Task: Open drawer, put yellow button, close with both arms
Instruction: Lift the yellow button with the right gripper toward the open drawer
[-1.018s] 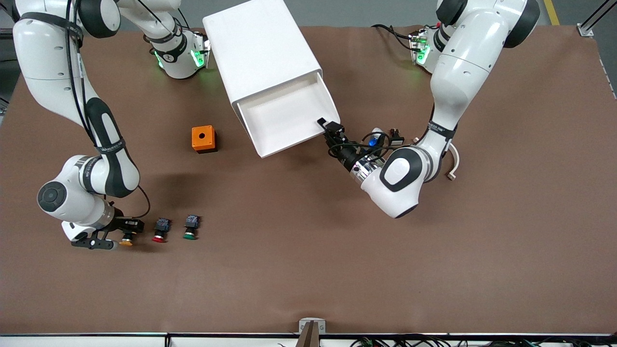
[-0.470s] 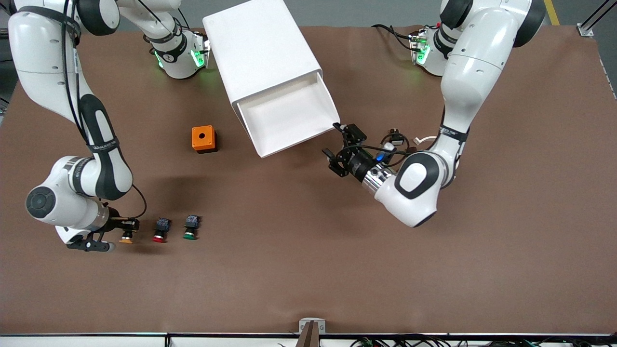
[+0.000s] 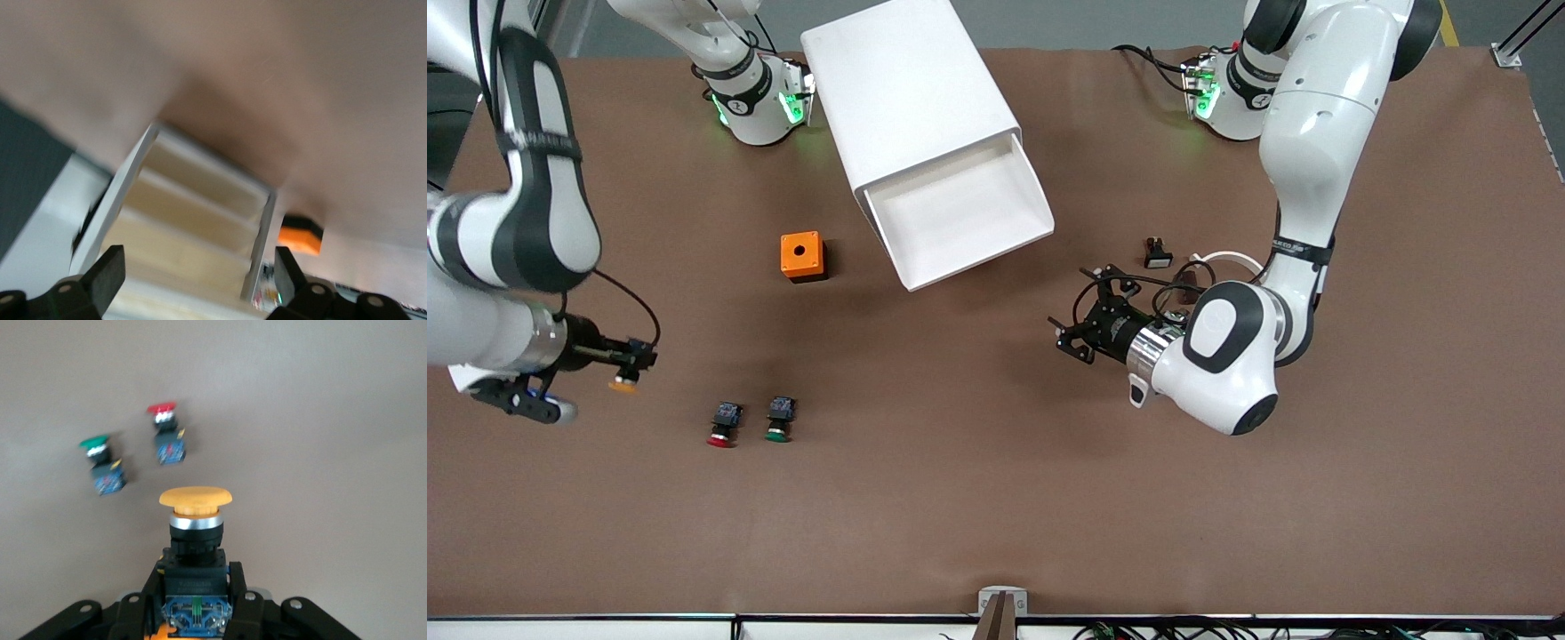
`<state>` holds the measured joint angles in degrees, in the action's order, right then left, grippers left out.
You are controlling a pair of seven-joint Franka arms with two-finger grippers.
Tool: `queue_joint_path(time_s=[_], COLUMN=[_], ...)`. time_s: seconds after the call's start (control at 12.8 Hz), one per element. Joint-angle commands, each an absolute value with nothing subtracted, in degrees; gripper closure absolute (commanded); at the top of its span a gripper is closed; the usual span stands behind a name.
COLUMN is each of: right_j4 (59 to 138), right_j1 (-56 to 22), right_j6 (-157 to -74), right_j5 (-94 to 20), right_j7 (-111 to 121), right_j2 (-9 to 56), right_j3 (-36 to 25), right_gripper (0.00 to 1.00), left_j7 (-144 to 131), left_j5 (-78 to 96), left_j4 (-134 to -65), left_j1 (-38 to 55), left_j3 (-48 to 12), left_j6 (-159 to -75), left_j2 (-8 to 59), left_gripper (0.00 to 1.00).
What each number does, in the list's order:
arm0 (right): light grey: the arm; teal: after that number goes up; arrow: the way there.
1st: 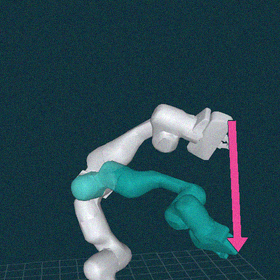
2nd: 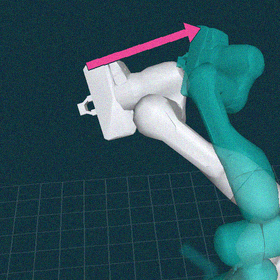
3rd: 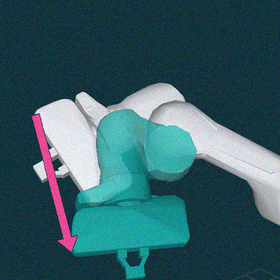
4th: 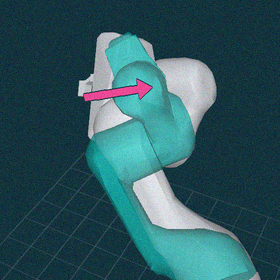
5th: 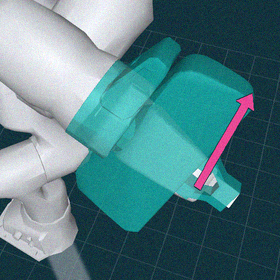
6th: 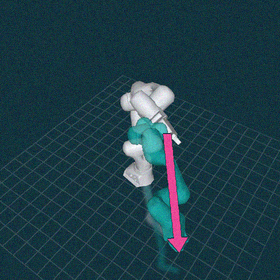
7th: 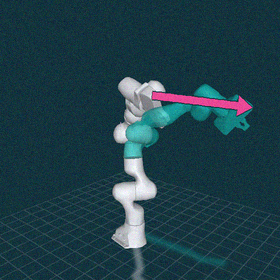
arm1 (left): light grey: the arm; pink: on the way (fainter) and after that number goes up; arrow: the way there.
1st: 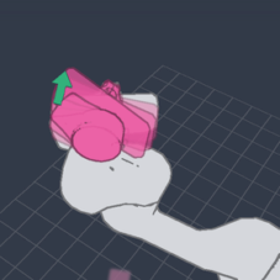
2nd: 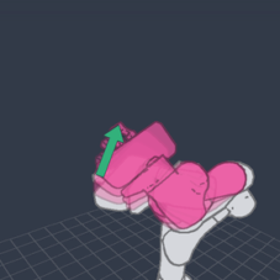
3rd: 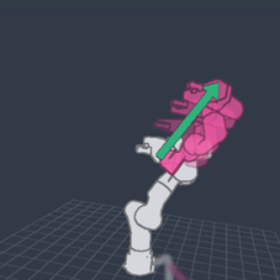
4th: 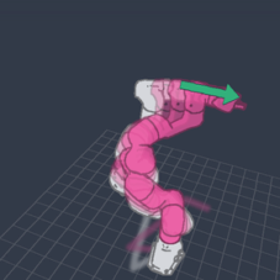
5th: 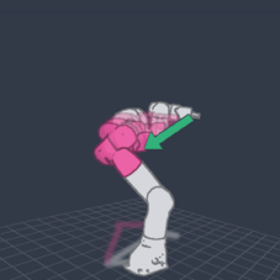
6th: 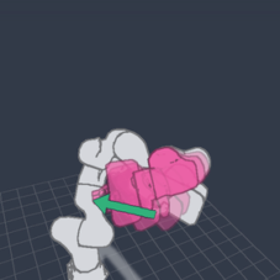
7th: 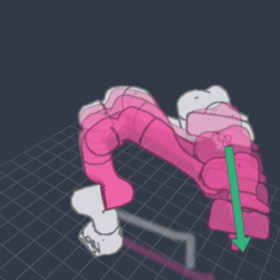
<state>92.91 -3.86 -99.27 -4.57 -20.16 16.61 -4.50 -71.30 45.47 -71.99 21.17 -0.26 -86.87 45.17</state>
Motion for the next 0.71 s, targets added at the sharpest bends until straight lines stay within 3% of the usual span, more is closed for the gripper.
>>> queue_joint_path(time_s=[0.0, 0.31, 0.63], right_j4=[98.3, 99.7, 99.8], right_j1=[-10.4, -21.1, -33.5], right_j6=[-95.6, -92.6, -96.0], right_j5=[-5.5, -8.0, -8.1], right_j7=[-33.4, -49.6, -69.3], right_j2=[7.6, 1.9, 1.7], right_j3=[-4.7, -4.7, -4.7], right_gripper=[1.0, 1.0, 1.0], left_j7=[-66.2, -65.7, -65.7], left_j5=[35.6, 20.5, 10.8], left_j4=[-72.9, -73.6, -73.7], left_j1=[23.6, 27.1, 29.4], left_j3=[-0.5, -1.2, -1.6], left_j6=[-94.3, -104.0, -106.7], left_j2=[40.4, 36.1, 33.8], left_gripper=[0.02, 0.02, 0.02])
